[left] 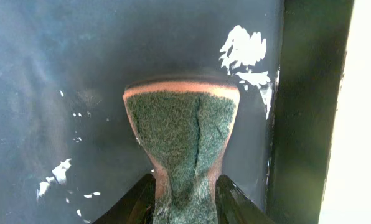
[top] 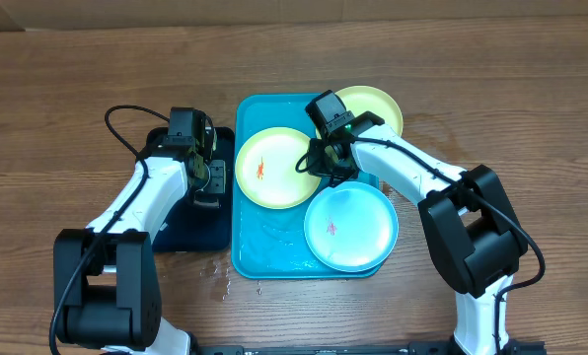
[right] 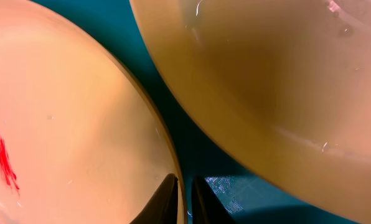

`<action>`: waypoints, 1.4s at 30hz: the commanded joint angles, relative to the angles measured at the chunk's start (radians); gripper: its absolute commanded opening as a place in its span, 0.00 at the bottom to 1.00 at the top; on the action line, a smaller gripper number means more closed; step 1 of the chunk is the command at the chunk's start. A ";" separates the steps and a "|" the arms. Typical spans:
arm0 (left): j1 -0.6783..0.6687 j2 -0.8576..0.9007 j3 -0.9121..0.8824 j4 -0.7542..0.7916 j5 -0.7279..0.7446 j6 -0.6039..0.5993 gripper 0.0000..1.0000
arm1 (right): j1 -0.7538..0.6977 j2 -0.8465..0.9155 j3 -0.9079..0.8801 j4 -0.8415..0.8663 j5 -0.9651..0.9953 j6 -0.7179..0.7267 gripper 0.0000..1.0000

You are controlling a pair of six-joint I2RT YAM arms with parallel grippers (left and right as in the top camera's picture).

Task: Clean dirty plates on tray and stack at the side
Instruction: 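Lower the left gripper and grasp the green-and-pink sponge, then carry the sponge with the left gripper onto the left yellow plate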

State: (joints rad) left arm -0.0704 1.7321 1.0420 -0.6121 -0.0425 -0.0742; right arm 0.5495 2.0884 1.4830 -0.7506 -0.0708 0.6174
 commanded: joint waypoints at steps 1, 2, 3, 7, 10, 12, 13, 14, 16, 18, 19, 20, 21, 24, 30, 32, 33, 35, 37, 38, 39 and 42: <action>0.011 0.009 -0.008 0.003 -0.009 0.007 0.33 | -0.001 0.001 0.016 0.005 0.011 0.003 0.11; 0.013 0.009 -0.008 0.003 -0.009 0.008 0.32 | -0.001 0.001 0.016 0.005 0.011 0.003 0.11; 0.015 0.012 -0.008 0.003 -0.009 0.008 0.31 | -0.001 0.001 0.016 0.005 0.011 0.003 0.11; 0.018 0.018 -0.008 -0.008 -0.009 0.007 0.27 | -0.001 0.001 0.016 0.005 0.011 0.003 0.11; 0.018 0.032 -0.008 -0.009 -0.009 0.007 0.27 | -0.001 0.001 0.016 0.005 0.011 0.003 0.11; 0.018 0.060 -0.008 -0.009 -0.008 -0.003 0.23 | -0.001 0.001 0.016 0.005 0.011 0.003 0.11; 0.018 0.068 -0.008 -0.009 -0.005 -0.011 0.17 | -0.001 0.001 0.016 0.005 0.011 0.003 0.11; 0.018 0.079 -0.008 -0.008 0.007 -0.012 0.09 | -0.001 0.001 0.016 0.005 0.011 0.003 0.11; 0.018 0.084 -0.007 -0.009 0.022 -0.012 0.04 | -0.001 0.001 0.016 0.006 0.011 0.003 0.11; 0.018 0.076 0.014 -0.037 0.011 -0.011 0.04 | -0.001 0.001 0.016 0.006 0.011 0.003 0.11; 0.018 0.068 0.033 -0.060 -0.008 -0.011 0.04 | -0.001 0.001 0.016 0.006 0.011 0.003 0.09; 0.018 0.059 0.056 -0.085 -0.026 -0.012 0.04 | -0.001 0.001 0.016 0.006 0.011 0.003 0.08; 0.018 0.030 0.122 -0.141 -0.047 -0.012 0.04 | -0.001 0.001 0.016 0.005 0.011 0.003 0.04; 0.018 -0.012 0.231 -0.199 -0.037 -0.012 0.04 | -0.001 0.001 0.016 0.006 0.011 0.003 0.04; 0.001 -0.075 0.383 -0.255 0.071 -0.020 0.04 | -0.001 0.001 0.016 0.006 0.011 0.004 0.04; -0.013 -0.079 0.383 -0.253 0.106 -0.048 0.04 | -0.001 0.001 0.016 0.008 0.011 0.004 0.04; -0.020 -0.077 0.381 -0.252 0.119 -0.063 0.04 | -0.001 0.001 0.016 0.009 0.011 0.004 0.04; -0.039 -0.068 0.378 -0.247 0.143 -0.087 0.04 | -0.001 0.001 0.016 0.010 0.010 0.004 0.04; -0.058 -0.054 0.378 -0.236 0.167 -0.091 0.04 | -0.001 0.001 0.016 0.010 0.011 0.004 0.04; -0.069 -0.047 0.377 -0.229 0.176 -0.092 0.04 | -0.001 0.001 0.016 0.010 0.011 0.004 0.04; -0.084 -0.038 0.377 -0.221 0.179 -0.096 0.04 | -0.001 0.001 0.016 0.010 0.011 0.004 0.04; -0.141 0.001 0.376 -0.196 0.174 -0.106 0.04 | -0.001 0.001 0.016 0.012 0.011 0.004 0.04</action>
State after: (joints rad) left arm -0.1619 1.6924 1.4151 -0.8288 0.0967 -0.1513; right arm 0.5495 2.0884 1.4830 -0.7483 -0.0711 0.6170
